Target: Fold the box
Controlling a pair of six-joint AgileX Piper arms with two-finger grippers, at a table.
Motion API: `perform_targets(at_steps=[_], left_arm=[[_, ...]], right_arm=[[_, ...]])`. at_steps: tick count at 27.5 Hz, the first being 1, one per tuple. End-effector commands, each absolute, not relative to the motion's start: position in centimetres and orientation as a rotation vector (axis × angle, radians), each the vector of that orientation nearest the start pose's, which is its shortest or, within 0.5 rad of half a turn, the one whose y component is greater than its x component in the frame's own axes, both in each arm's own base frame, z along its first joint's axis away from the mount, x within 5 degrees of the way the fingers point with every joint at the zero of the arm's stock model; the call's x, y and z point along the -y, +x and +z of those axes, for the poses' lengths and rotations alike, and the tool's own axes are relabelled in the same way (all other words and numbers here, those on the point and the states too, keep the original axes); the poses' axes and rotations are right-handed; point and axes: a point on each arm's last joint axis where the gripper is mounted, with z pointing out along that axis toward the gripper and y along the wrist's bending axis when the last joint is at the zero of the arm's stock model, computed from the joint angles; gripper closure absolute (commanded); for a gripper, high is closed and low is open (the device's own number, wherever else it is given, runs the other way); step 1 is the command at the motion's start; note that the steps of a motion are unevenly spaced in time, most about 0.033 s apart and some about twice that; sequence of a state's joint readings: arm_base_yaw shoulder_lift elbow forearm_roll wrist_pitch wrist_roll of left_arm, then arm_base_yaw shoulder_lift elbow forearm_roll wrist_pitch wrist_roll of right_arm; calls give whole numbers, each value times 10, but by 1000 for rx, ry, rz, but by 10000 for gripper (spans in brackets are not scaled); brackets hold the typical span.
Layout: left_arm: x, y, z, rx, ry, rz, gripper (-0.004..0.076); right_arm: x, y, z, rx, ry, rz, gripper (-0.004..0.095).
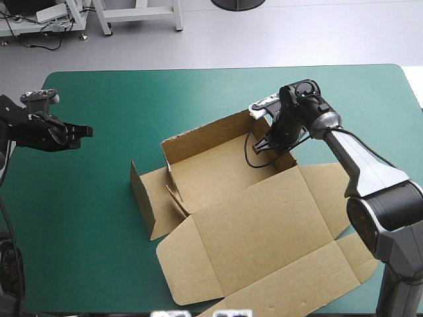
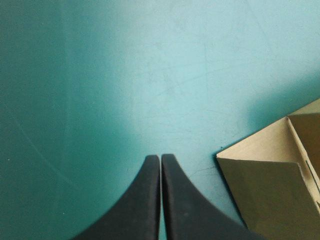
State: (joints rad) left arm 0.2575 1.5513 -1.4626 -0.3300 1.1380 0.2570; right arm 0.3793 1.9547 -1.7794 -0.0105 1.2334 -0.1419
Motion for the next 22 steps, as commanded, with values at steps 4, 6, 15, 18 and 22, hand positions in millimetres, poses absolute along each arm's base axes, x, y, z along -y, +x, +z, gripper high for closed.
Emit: perform_targets(at_steps=[4, 6, 15, 18, 22], left_arm=[[-48, 316, 373, -2502, -52, -343, 727], [-45, 317, 375, -2469, -34, -370, 727], [-40, 339, 363, -2399, -13, -524, 727], [-36, 352, 350, -2381, 22, -648, 727], [-29, 367, 336, -2319, 72, -842, 727]], right_arm=[[-118, 383, 359, -2617, -591, 129, 933], [-100, 381, 378, -2569, -534, 191, 932], [-24, 346, 449, -2347, -297, 429, 931], [-15, 331, 465, -2298, -270, 419, 931], [-14, 317, 480, -2254, -273, 411, 932]])
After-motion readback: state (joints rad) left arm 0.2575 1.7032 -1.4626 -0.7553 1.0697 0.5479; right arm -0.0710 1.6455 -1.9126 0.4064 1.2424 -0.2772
